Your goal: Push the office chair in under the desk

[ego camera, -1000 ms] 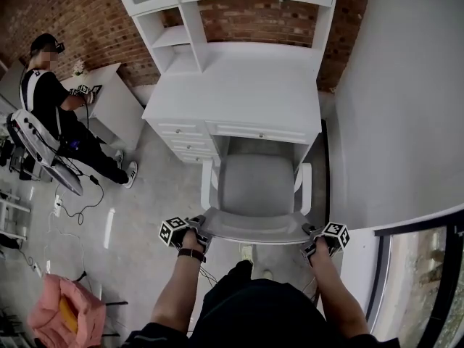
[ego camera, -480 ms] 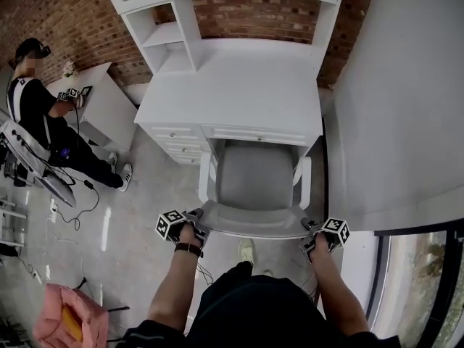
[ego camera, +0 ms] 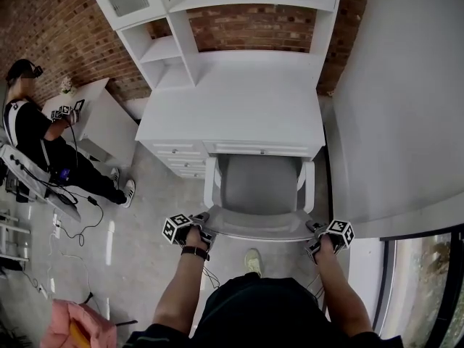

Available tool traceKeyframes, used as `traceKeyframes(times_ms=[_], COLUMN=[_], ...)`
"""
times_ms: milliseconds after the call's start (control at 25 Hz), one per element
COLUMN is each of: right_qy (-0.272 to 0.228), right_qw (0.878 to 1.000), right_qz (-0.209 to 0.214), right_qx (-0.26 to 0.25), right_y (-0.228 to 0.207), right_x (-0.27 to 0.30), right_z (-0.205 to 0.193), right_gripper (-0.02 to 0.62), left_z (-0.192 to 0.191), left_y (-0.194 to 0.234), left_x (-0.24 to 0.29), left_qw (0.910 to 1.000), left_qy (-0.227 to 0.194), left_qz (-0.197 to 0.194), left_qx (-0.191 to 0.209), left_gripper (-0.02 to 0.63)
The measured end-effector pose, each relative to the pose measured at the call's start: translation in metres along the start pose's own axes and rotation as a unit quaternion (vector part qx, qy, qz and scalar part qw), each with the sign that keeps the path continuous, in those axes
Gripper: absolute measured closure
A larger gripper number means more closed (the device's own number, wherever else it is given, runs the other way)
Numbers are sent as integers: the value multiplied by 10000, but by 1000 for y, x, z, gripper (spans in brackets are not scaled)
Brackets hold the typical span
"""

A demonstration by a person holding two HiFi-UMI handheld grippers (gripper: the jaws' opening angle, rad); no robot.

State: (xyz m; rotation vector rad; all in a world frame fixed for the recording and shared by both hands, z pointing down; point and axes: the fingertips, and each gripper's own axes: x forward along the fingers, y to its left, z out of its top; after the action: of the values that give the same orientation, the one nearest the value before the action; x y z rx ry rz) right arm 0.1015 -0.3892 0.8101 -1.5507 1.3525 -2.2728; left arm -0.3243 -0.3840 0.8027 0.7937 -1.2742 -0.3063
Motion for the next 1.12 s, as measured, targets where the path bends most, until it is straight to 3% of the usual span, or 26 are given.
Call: traceKeyframes(times_ms=[600, 920, 1120], right_qy=[36, 143, 36], right_qw=[10000, 9987, 9983], right_qz=[17, 328, 418], right_qx=[-18, -372, -410], right_y=[17, 22, 25], right_x=[13, 8, -10], right_z=[15, 16, 30], right_gripper=[482, 422, 403], left_z=[8, 6, -8], left_y=[-18, -24, -31], left_x=[14, 11, 1], left_qw=[9998, 9980, 9977], left_qy=[77, 47, -28], left_qz=[106, -3, -89], left_qx=[138, 625, 676], left_gripper=[502, 465, 451])
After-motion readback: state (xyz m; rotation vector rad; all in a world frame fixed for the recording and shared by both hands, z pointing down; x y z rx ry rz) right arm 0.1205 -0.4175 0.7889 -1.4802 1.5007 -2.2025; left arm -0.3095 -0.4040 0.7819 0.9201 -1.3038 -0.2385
